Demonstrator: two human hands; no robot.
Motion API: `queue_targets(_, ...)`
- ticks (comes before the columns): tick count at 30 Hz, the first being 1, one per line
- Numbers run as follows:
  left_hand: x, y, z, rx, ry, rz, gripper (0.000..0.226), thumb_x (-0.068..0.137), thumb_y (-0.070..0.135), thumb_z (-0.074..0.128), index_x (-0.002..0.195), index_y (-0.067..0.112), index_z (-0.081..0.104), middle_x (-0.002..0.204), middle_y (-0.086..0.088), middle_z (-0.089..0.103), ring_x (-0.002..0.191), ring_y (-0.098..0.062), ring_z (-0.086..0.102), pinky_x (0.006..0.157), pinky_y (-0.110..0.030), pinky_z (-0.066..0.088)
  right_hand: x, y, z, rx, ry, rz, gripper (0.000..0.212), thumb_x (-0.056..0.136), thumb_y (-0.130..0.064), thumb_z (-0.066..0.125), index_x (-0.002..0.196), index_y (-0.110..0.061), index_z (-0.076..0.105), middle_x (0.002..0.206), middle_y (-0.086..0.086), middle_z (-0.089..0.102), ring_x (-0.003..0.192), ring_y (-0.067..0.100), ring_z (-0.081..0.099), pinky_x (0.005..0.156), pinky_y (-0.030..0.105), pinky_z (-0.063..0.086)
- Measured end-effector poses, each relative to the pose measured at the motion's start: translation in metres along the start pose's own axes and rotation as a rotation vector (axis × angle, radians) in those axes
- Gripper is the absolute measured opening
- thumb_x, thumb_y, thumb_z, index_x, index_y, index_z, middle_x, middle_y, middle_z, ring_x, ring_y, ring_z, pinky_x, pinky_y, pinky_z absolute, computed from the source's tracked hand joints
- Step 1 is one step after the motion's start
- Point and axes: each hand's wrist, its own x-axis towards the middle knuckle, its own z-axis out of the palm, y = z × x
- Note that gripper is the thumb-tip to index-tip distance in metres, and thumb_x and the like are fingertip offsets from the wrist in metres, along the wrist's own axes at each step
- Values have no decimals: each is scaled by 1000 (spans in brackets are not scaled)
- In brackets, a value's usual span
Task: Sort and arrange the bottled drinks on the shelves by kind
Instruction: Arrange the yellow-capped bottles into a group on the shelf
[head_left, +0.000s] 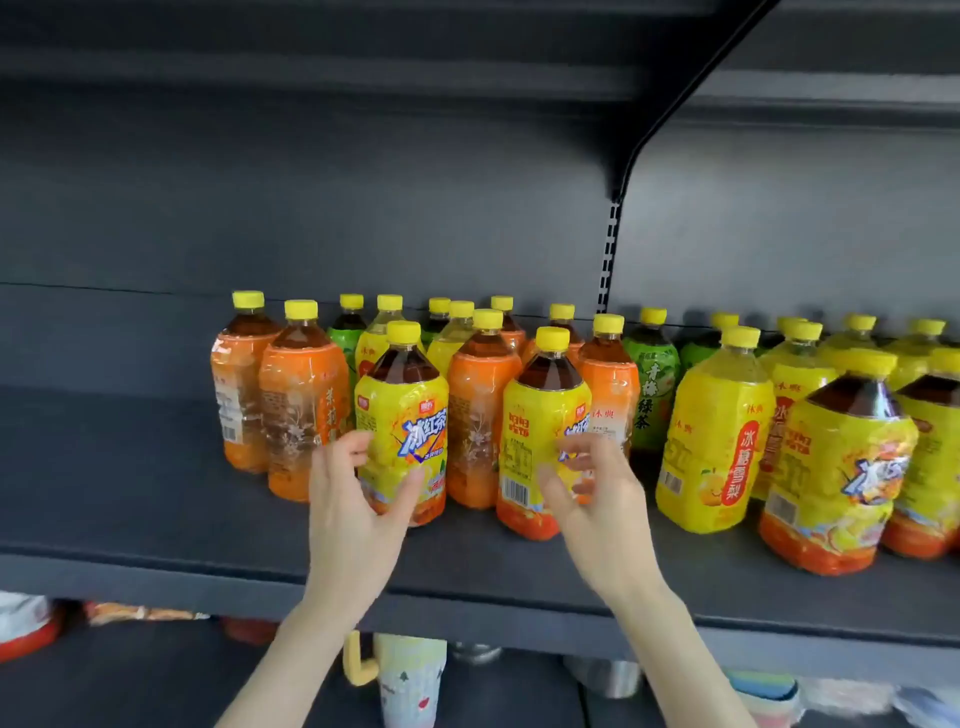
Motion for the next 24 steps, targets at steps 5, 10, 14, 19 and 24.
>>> queue_targets(5, 32, -19, 19, -42, -1, -137, 97, 67, 43, 77, 140, 8, 24, 135, -10, 30, 127, -22, 34, 104, -40, 36, 23, 7, 24, -71, 196, 7, 57, 81, -29, 74, 124, -7, 44, 121, 3, 41, 114, 24, 45, 95, 44, 45)
queue_targets(10, 42, -25, 29, -204, -58, -163, 95, 66, 38, 79, 139, 14, 23, 132, -3, 31, 115, -3, 35, 91, -21, 36, 32, 18, 40, 0, 215, 106, 86, 76, -56, 69, 139, -13, 29, 133, 1, 37, 127, 22, 41, 105, 48, 41)
queue_targets(14, 44, -31, 24, -346, -118, -222, 90, 62, 43, 79, 133, 22, 28, 130, -1, 45, 114, -13, 51, 90, -30, 48, 38, 20, 41, -21, 234, 241, 101, 57, -73, 64, 139, -21, 34, 132, 4, 46, 123, 26, 48, 100, 49, 46)
queue_targets(19, 50, -32, 9, -543, -277, -293, 72, 65, 38, 72, 128, 25, 41, 111, 12, 61, 94, 1, 64, 74, -21, 56, 28, 7, 48, -105, 313, 303, 100, 53, -72, 72, 123, -7, 45, 114, 3, 39, 116, 29, 44, 101, 43, 42)
queue_targets(24, 45, -32, 10, -670, -357, -322, 66, 74, 38, 62, 133, 35, 34, 114, 20, 57, 98, 6, 61, 68, -11, 52, 1, 2, 56, 181, 259, 374, 82, 57, -73, 63, 113, -24, 29, 118, -3, 45, 114, 19, 48, 91, 30, 38)
